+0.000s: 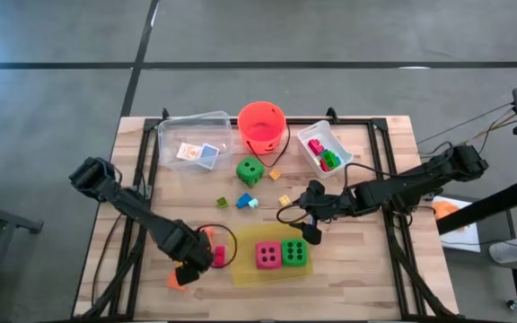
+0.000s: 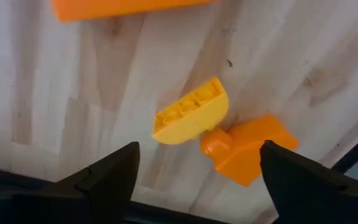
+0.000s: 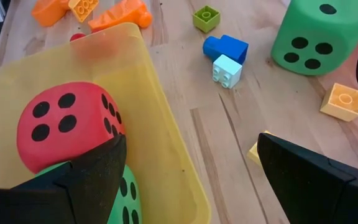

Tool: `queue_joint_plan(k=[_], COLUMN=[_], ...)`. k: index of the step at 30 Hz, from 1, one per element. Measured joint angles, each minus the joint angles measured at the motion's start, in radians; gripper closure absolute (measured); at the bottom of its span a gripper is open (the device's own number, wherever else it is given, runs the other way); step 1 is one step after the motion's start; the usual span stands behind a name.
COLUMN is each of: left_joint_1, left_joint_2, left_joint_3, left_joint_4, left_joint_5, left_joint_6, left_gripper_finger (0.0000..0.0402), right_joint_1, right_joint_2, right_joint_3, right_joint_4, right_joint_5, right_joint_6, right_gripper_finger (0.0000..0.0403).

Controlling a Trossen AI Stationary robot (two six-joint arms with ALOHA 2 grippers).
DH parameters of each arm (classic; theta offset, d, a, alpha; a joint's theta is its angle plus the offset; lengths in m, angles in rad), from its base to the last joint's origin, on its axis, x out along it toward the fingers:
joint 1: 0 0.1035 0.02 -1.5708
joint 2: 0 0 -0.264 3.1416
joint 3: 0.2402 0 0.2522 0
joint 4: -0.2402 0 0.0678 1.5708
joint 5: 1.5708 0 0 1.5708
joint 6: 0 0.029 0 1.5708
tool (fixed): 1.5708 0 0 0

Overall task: Pick & Place Toys
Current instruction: Put the yellow game piece into the white bin

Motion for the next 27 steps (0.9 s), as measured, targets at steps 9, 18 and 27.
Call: queue_joint_plan(k=[9, 18, 27], left_joint_1=[-0.072, -0.073, -0.073], left_joint_2=[-0.001, -0.001, -0.001], left_joint_3=[-0.054, -0.146, -0.185], left_joint_4=[0.1, 0.171, 0.214], left_joint_5=[-0.05, -0.048, -0.049], left_joint_6=[-0.003, 0.025, 0.08], left_gripper_finger=[0.0151, 0.0159, 0.0159], right_joint_1=[-0.001, -0.001, -0.001], right_joint_2=[0.0, 0.0, 0.0], right_joint_3=[0.0, 0.0, 0.0], right_joint_4=[0.003, 0.003, 0.003], right_joint_5=[0.0, -0.023, -0.026], right_joint_6=[0.003, 0.004, 0.004], right_gripper_finger=[0.0046, 0.0046, 0.0046])
